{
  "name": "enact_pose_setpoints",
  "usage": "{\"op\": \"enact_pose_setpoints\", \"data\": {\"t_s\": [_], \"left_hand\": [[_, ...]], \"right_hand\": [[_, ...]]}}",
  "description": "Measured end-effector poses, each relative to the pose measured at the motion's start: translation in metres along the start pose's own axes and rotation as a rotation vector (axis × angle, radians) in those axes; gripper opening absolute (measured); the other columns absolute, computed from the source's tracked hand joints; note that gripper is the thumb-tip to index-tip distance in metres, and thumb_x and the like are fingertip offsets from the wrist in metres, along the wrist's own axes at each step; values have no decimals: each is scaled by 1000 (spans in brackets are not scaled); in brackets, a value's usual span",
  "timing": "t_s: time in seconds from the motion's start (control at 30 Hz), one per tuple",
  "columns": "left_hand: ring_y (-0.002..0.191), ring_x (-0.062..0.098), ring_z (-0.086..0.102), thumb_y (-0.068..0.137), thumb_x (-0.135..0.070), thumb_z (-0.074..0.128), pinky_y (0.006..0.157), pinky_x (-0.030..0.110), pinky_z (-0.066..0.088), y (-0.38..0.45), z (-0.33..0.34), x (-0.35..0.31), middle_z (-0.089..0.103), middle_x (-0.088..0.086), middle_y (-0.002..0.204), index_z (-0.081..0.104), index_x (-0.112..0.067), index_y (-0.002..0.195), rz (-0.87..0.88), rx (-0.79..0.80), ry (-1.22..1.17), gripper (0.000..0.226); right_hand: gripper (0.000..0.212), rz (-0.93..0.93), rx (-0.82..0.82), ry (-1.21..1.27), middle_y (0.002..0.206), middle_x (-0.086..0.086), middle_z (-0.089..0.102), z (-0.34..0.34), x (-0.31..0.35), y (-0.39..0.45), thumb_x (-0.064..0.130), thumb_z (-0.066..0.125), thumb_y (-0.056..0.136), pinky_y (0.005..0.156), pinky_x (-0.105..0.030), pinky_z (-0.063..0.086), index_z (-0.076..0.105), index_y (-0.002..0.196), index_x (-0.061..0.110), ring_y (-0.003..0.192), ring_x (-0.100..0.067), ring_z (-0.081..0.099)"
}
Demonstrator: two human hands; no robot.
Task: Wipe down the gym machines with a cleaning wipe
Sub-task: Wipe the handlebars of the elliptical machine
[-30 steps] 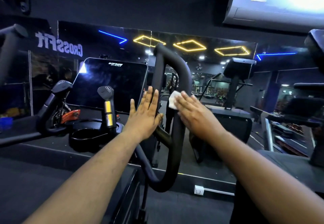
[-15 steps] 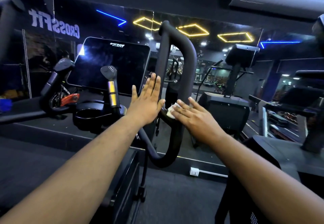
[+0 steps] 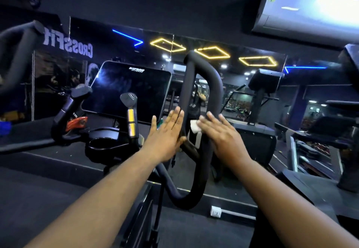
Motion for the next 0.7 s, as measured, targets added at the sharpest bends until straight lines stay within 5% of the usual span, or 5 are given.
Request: {"op": "enact_pose_setpoints", "data": {"t_s": [0.2,0.3,0.4,0.57,0.7], "left_hand": [[147,5,-34,102,-61,14,122,59,-13,2,6,6,-45,-16,155,-38,-33,149,14,-16,-10,75],[144,5,-39,89,-73,-5,121,58,-17,0,4,10,-52,-16,149,-43,-31,145,-1,-32,3,80],[142,8,-42,87,-80,-2,119,55,-22,-3,1,20,-57,-12,146,-44,-24,145,-58,-33,19,91],[144,11,-41,84,-88,13,119,56,-22,-2,-7,32,-55,-5,149,-45,-19,144,-96,-59,38,109],[145,11,-40,81,-87,19,120,56,-21,1,-11,30,-55,-6,149,-43,-18,146,-83,-65,23,113]], "right_hand": [[52,90,-90,-81,148,-12,54,-16,-36,111,-2,64,94,119,-53,34,54,144,7,143,-29,43],[62,56,22,-196,156,-11,43,-3,-37,139,-7,55,92,124,-50,23,43,151,7,149,-28,34],[69,66,172,-191,165,-12,24,20,-34,138,-7,40,93,127,-44,9,25,158,7,154,-25,21],[58,-79,210,-224,146,-24,51,41,-13,111,-2,31,89,114,-49,38,50,144,-3,135,-37,52],[52,-271,232,-264,142,-20,57,38,0,108,2,37,91,106,-49,49,56,140,0,134,-35,54]]}}
Point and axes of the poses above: each hand's wrist, its own y-axis towards the middle knuckle, its own z-axis out of the palm, x = y × z, the point moved 9 cm from there along y, towards the middle knuckle
